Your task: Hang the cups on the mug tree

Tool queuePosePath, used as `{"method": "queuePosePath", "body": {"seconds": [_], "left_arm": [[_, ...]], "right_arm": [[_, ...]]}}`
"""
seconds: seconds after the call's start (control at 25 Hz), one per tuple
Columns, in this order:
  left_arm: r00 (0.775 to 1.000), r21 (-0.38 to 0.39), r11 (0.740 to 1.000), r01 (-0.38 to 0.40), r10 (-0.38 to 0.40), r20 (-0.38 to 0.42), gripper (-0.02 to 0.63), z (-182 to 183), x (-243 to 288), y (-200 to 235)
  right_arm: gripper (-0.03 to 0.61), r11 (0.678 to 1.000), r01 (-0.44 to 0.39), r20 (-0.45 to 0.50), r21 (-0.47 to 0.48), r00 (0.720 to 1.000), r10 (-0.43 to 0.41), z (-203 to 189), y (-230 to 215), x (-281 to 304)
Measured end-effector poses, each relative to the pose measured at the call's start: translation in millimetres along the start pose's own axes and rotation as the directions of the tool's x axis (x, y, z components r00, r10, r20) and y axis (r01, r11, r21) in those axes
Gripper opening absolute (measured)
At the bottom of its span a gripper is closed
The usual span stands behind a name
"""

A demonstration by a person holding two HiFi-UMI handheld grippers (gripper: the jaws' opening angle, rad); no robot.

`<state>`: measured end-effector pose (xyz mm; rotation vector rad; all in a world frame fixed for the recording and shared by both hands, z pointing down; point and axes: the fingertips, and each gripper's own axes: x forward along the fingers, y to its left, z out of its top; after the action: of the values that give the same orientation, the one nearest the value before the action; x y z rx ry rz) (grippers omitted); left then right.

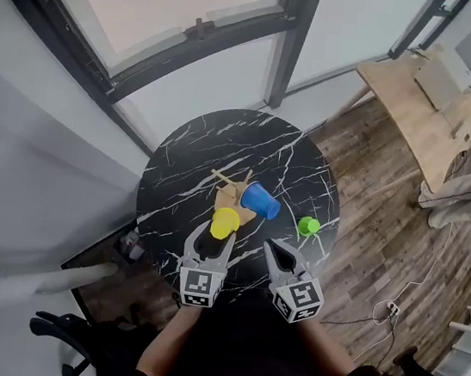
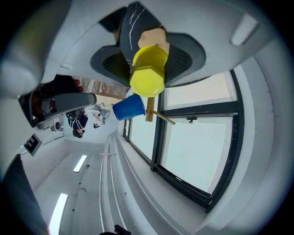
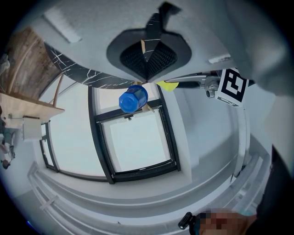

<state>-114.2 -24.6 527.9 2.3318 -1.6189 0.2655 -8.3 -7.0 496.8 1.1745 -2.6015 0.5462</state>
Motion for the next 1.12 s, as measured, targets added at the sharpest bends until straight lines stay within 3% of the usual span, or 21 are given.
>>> {"method": "queuePosePath", "body": {"seconds": [0.88,1.12], "left_arm": [[0.993,-0.042,0.999,0.013,-0.018,-0.118,0.241,-45,36,1],[0.991,-0.056,0.998,0.021,-0.028,-0.127,0.271,-46,37,-1]], "right_arm": [[-0.002,1.000,0.010,-0.013,0.025,1.000,-0.010,-5,-11,8],[-0.002,1.000,0.012,-0.011,0.027,1.000,-0.012,-4,-11,7]]}}
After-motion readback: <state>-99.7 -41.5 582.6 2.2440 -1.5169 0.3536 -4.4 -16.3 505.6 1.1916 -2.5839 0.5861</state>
